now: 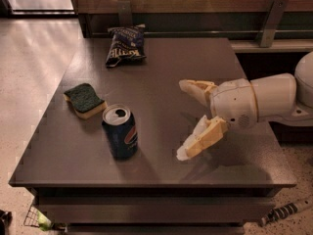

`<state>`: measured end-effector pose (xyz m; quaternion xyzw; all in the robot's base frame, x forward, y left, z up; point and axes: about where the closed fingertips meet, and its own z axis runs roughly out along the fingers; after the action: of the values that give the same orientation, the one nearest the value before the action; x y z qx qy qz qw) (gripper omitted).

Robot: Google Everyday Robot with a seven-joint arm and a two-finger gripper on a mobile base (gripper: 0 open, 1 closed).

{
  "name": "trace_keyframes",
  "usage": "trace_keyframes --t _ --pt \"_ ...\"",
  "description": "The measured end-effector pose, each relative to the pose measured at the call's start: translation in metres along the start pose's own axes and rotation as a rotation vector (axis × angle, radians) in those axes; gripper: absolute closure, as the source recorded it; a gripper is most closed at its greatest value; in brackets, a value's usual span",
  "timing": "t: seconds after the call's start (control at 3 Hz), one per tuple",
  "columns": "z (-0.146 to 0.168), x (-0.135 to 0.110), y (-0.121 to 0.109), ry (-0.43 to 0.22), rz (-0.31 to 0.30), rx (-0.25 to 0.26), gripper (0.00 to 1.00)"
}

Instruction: Pick pepsi can

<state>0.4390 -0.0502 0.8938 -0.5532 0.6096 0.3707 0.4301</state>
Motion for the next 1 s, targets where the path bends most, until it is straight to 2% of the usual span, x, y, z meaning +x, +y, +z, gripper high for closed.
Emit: trace_keyframes --t 0.33,0.67,1.0 --pt "0.028 -0.005 0.0 -0.074 -0.033 0.01 0.0" --pt "0.032 -0.003 0.001 -0.074 -0.032 0.007 0.0" --pt "0.05 0.002 0.004 -0.086 -0.028 -0.007 0.0"
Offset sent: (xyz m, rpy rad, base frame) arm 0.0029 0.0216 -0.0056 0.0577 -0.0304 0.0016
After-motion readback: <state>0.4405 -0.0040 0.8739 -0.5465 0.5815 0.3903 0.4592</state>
